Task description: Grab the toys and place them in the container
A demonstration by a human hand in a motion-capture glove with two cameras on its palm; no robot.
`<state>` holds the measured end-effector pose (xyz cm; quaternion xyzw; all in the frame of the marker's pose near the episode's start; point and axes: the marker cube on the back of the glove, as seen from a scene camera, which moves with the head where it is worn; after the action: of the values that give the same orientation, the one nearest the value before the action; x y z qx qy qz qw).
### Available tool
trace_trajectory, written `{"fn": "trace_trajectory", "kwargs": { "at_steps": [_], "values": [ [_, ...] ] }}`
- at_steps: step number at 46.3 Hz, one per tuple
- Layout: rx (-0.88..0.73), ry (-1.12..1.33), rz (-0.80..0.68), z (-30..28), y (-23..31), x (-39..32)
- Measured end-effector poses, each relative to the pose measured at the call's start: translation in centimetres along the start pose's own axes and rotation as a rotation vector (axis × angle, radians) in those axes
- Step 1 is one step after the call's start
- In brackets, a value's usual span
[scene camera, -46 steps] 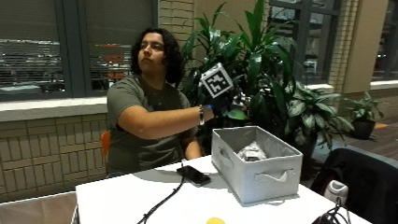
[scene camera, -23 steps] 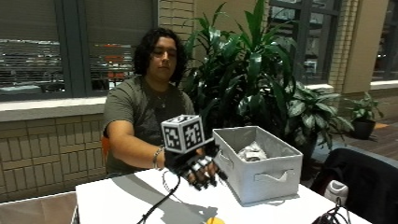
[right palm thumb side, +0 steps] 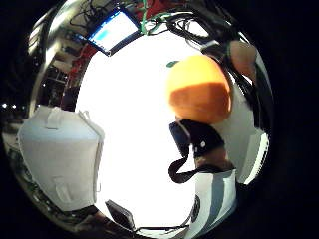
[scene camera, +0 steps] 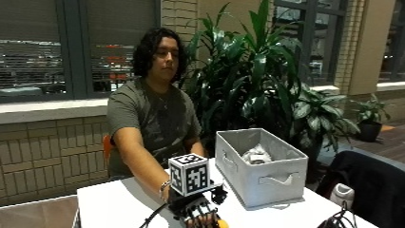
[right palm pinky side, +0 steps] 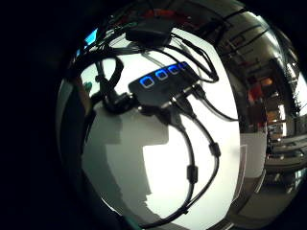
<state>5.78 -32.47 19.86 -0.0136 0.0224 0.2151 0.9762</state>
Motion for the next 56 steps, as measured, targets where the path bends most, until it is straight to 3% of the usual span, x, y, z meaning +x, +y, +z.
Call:
{"fn": "trace_trajectory", "kwargs": {
  "at_steps": [10, 15, 22, 27, 35, 56],
  "values": [
    [0.14, -0.035, -0.136, -4.1, 2.7, -1.7],
    [0.336, -0.275, -0.232, -11.8, 5.5, -5.2],
    [0.557, -0.452, -0.505, -23.6, 11.7, -14.5],
    [0.436, -0.383, -0.553, -26.5, 12.9, -20.5],
    [0.107, -0.19, -0.537, -23.5, 11.2, -21.2],
    [0.045, -0.172, -0.562, -22.2, 24.3, -3.2]
  ]
}}
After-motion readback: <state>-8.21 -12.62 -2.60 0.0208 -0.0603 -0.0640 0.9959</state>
